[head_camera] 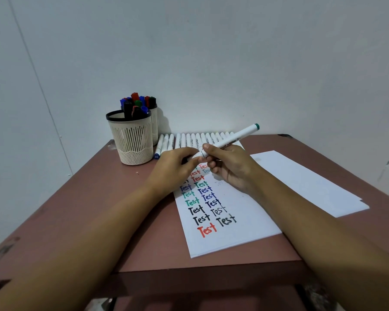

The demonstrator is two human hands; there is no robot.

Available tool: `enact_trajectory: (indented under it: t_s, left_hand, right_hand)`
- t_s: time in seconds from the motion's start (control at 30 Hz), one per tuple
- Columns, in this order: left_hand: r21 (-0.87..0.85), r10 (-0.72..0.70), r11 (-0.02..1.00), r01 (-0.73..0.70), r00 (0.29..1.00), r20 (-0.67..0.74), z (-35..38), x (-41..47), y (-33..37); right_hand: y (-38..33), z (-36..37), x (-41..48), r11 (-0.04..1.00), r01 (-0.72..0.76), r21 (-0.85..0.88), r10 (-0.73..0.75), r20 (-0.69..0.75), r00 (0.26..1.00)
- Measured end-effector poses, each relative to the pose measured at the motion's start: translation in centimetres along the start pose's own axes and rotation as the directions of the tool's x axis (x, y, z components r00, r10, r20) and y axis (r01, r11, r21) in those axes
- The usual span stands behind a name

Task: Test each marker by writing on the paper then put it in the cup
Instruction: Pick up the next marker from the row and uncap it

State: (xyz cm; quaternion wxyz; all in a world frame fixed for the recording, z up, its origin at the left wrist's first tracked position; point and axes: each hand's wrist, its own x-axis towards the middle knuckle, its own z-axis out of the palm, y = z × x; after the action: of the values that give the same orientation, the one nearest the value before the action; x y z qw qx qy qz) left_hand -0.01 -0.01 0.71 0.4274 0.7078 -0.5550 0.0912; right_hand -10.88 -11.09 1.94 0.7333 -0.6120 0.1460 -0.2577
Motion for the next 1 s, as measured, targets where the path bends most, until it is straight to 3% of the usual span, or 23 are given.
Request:
enact_trajectory:
  t_s: [0.2, 0.37, 0.43, 0.47, 0.5, 0.53, 0.6, 0.67, 0.7, 0.8, 1.0]
  left_hand:
    - [-0.282, -0.226, 0.932, 0.230, 0.973, 0.047, -0.6, 0.6, -0.4]
    - [-0.531, -0.360, 0.783, 0.323, 0.932, 0.036, -1.5, 0.6, -0.5]
    - [-0.648, -0.417, 0.681, 0.342, 0.908, 0.041, -2.0, 0.7, -0.3]
    - [-0.694, -0.440, 0.636, 0.339, 0.897, 0.036, -2.3, 0.7, -0.2]
    - [-0.729, -0.456, 0.601, 0.328, 0.890, 0.024, -2.5, 0.8, -0.1]
    - [-0.754, -0.469, 0.578, 0.311, 0.883, 0.006, -2.8, 0.8, -0.1]
    - [-0.780, -0.490, 0.565, 0.268, 0.870, -0.056, -3.4, 1.1, 0.1]
    - [-0.784, -0.485, 0.579, 0.223, 0.867, -0.112, -4.4, 1.7, 0.4]
    - [-0.774, -0.469, 0.600, 0.204, 0.873, -0.134, -4.9, 2.0, 0.6]
    - [-0.689, -0.422, 0.705, 0.168, 0.880, -0.218, -7.3, 3.5, 1.5]
    - [-0.539, -0.361, 0.836, 0.101, 0.841, -0.402, -14.3, 7.7, 2.5]
  right_hand:
    - [-0.6, -0.1, 0.0, 0.988, -0.048, 0.146, 0.051, -0.016, 0.999]
    - [-0.9, -1.2, 0.0, 0.962, -0.009, 0.272, 0.057, -0.170, 0.984]
    - [-0.6, -1.4, 0.3, 0.991, 0.019, 0.129, 0.016, -0.266, 0.964]
    - [-0.4, -1.5, 0.5, 0.998, 0.039, -0.052, -0.053, -0.316, 0.947]
    - [0.0, -1.6, 0.7, 0.958, 0.062, -0.280, -0.159, -0.340, 0.927]
    - [0.5, -1.8, 0.8, 0.854, 0.095, -0.512, -0.289, -0.314, 0.905]
    - [1.5, -2.3, 0.9, 0.514, 0.144, -0.845, -0.462, -0.131, 0.877]
    - [2.4, -2.8, 1.2, 0.207, 0.129, -0.970, -0.413, 0.032, 0.910]
    - [2.7, -3.0, 1.3, 0.131, 0.128, -0.983, -0.350, 0.075, 0.934]
    - [2.7, -3.0, 1.4, 0.107, 0.136, -0.985, -0.263, 0.104, 0.959]
    - [2.2, -2.7, 0.9, 0.119, 0.129, -0.984, -0.249, 0.097, 0.964]
